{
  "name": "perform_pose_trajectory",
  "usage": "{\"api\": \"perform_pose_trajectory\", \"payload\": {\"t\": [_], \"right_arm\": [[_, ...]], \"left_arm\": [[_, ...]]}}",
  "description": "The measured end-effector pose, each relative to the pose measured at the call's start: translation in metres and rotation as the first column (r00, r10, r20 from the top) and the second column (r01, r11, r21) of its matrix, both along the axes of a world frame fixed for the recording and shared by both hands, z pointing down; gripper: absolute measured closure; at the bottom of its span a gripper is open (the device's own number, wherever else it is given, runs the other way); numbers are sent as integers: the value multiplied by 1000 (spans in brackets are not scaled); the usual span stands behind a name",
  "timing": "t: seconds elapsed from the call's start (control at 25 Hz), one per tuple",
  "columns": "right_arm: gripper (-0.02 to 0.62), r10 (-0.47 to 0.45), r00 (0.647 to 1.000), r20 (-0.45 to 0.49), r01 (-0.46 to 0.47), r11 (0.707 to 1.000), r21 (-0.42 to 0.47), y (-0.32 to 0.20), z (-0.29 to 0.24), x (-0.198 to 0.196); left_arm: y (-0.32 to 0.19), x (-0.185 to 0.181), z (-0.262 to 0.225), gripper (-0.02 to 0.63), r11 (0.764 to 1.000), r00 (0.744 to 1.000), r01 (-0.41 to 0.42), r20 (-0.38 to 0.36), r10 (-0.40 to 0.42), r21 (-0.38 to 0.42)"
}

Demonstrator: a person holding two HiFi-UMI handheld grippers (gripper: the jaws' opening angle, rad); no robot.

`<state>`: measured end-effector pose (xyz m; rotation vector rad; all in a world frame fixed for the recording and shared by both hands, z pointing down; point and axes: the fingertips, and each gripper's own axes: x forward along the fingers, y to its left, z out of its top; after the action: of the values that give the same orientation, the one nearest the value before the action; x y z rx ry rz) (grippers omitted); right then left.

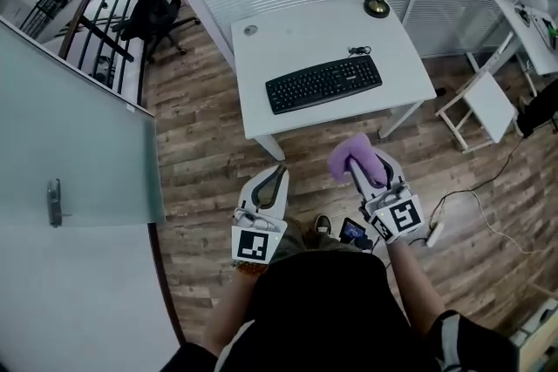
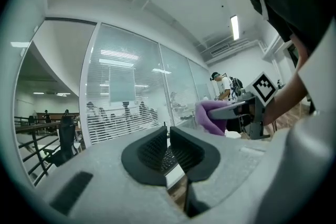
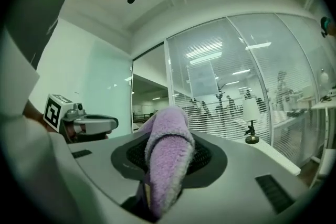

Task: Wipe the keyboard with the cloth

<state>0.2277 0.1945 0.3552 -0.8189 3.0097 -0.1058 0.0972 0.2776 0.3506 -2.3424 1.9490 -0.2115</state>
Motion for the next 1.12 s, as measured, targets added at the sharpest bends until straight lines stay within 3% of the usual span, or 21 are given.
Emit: {"api": "perform_pose_trajectory", "payload": {"t": [0.16,0.36,0.56,0.68,0.76,0.88,1.0,1.12], "right_arm": [[460,9,1000,-24,-11,997,-77,-44,23,-9],[460,88,991,-101,-103,982,-160,-113,58,-17],[459,176,968,-177,-218,941,-260,-194,86,-40],[457,205,944,-258,-272,928,-257,-238,103,-54],[457,245,901,-358,-328,924,-194,-268,121,-53],[457,286,799,-528,-395,913,-102,-311,153,-41],[457,279,720,-635,-435,895,-100,-350,181,-19],[454,227,664,-712,-461,875,-151,-381,207,4]], "left_arm": [[-40,-16,14,574,1000,1000,-8,11,9,-19],[-101,-50,41,574,998,998,-56,-14,55,-41],[-177,-88,63,572,983,984,-175,3,176,-60],[-213,-113,85,572,967,970,-233,51,239,-100],[-232,-131,107,569,955,955,-258,112,275,-146],[-254,-156,146,555,928,930,-304,145,338,-216],[-265,-169,186,414,879,906,-385,67,418,-280],[-259,-173,220,364,825,880,-452,-22,474,-340]]}}
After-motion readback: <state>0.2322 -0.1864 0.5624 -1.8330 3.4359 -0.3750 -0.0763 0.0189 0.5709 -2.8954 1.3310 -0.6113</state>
